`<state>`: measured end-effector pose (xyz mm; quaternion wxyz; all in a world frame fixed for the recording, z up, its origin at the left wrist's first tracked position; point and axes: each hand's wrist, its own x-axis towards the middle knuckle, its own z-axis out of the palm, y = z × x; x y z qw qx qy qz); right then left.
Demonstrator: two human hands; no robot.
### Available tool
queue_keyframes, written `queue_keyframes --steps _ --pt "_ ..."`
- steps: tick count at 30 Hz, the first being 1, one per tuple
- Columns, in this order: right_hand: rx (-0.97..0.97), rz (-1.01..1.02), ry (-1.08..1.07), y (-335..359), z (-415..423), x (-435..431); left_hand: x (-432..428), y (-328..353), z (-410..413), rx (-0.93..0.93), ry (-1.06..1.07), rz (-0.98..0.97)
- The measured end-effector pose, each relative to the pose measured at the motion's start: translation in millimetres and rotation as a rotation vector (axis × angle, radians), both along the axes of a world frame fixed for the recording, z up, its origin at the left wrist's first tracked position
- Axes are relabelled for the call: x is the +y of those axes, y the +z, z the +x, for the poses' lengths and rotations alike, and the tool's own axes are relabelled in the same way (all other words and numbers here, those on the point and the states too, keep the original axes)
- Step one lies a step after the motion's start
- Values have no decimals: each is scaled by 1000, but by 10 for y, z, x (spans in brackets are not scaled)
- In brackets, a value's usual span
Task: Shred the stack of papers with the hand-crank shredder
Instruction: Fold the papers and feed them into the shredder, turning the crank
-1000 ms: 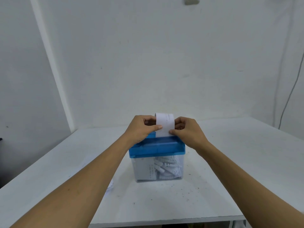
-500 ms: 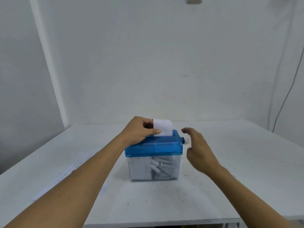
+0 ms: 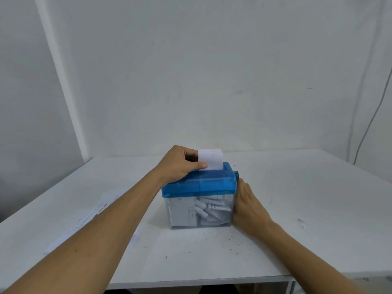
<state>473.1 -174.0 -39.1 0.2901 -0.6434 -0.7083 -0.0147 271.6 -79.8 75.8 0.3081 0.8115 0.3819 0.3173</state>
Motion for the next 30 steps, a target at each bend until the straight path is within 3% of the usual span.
queue_keyframes --steps 7,19,22,26,30 --pt "-58 -91 -160 108 -64 -41 -15 -1 -3 54 10 44" --pt "-448 -232 -353 503 -215 -360 -108 10 32 281 12 77" --pt "-523 -411 -311 924 -273 -422 -123 8 20 387 50 82" --pt "-291 -845 -214 1446 -186 -200 -140 -17 7 384 71 97" --pt "-174 -1017 -157 1784 -60 -27 -180 -14 8 385 84 88"
